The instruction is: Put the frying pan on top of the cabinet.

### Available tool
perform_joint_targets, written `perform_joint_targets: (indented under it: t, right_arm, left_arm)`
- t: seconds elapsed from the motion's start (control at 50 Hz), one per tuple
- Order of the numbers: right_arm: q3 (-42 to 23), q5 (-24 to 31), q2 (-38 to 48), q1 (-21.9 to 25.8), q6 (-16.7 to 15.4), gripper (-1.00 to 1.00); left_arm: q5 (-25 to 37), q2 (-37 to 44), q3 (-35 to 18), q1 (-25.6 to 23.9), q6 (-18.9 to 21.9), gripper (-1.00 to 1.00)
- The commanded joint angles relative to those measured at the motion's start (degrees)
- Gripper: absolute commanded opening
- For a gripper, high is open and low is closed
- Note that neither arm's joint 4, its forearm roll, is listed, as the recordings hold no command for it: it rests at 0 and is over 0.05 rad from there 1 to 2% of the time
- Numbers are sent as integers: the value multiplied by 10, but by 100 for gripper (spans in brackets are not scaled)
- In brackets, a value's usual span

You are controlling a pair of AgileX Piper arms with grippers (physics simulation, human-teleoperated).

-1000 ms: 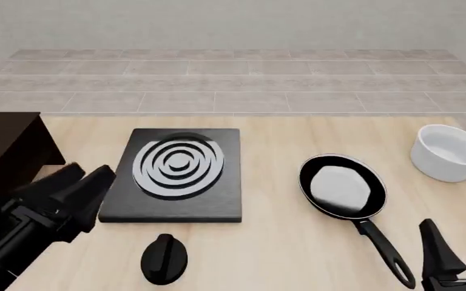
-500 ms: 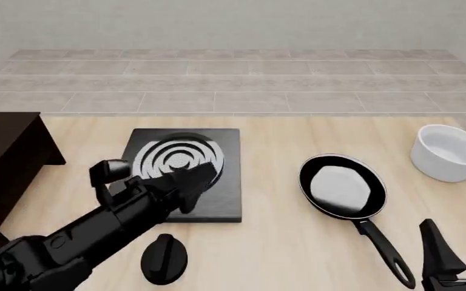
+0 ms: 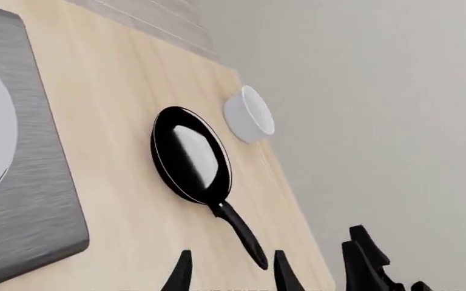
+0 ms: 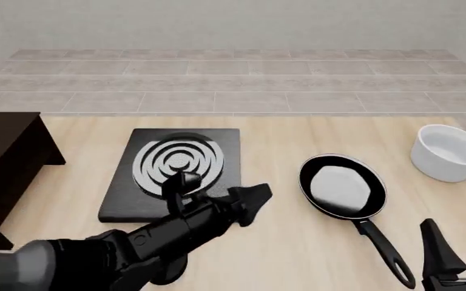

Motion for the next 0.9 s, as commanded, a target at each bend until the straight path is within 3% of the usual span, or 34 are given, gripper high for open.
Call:
perform_joint_targets:
  t: [0.02, 0.6, 0.9]
  right_arm:
    - [-1, -1, 0, -2, 5, 100]
    - [-1, -2, 1, -3, 8, 100]
    - [1, -3, 0, -5, 12, 100]
  left_arm:
    - [-27, 85, -31, -9, -15, 100]
    - [-55, 231, -116, -34, -49, 100]
    - [-49, 256, -147, -50, -55, 100]
